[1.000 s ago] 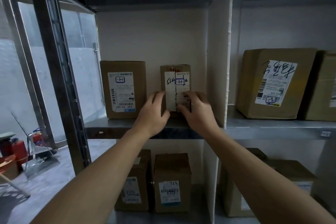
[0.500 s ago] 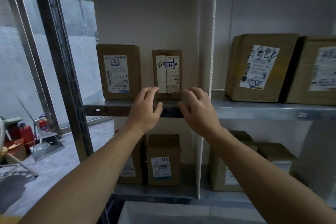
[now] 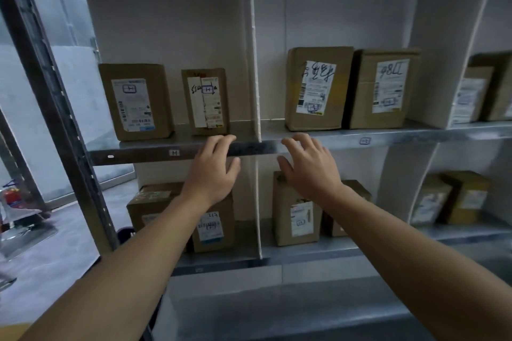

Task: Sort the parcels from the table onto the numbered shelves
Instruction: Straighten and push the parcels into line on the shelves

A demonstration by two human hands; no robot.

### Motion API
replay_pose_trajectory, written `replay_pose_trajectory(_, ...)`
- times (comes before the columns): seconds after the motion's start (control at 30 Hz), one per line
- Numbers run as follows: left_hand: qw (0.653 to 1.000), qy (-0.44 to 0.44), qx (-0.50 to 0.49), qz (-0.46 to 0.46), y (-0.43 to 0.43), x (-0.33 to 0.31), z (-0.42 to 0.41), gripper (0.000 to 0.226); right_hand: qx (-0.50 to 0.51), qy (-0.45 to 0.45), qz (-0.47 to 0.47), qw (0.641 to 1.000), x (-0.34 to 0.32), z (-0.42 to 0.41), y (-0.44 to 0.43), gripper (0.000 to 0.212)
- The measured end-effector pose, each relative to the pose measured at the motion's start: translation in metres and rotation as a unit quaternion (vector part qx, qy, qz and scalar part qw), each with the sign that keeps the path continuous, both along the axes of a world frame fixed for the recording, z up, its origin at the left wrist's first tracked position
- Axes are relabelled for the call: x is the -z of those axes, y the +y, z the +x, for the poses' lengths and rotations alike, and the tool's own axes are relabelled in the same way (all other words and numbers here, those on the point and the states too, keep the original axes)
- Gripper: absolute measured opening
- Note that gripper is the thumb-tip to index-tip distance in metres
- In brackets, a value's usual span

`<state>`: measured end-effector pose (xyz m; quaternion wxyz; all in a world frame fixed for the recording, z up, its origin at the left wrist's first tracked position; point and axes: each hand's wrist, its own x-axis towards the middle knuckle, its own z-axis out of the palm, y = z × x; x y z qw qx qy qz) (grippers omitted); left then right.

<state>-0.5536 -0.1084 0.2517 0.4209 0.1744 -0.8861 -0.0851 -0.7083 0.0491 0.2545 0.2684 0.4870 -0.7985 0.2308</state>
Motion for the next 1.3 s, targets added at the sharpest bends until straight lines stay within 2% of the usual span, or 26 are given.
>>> replay_pose_trajectory(0.27,0.999,-0.016,0.044,-0.007,0.045,-0.015,-0.078,0.044,0.05,-0.032,-0.004,0.998,-0.012,-0.061,0.055,0.045)
replay_pose_trajectory(0.47,0.999,0.013,0.03,0.015,0.049,-0.03,-0.142,0.047,0.018,-0.093,-0.049,0.994,-0.027,-0.126,0.05,0.048)
replay_pose_trajectory(0.7,1.0,0.008,-0.02,0.023,0.036,-0.038,-0.2,0.051,-0.041,-0.128,-0.077,0.988,-0.038,-0.186,0.022,0.05)
replay_pose_trajectory(1.03,0.996,0.017,-0.052,0.067,0.025,-0.035,-0.228,0.054,-0.119,-0.223,-0.111,0.961,-0.037,-0.21,-0.004,0.052)
replay_pose_trajectory(1.3,0.991,0.034,-0.125,0.045,0.019,-0.03,-0.219,0.055,-0.158,-0.217,-0.083,0.96,-0.039,-0.212,-0.02,0.053)
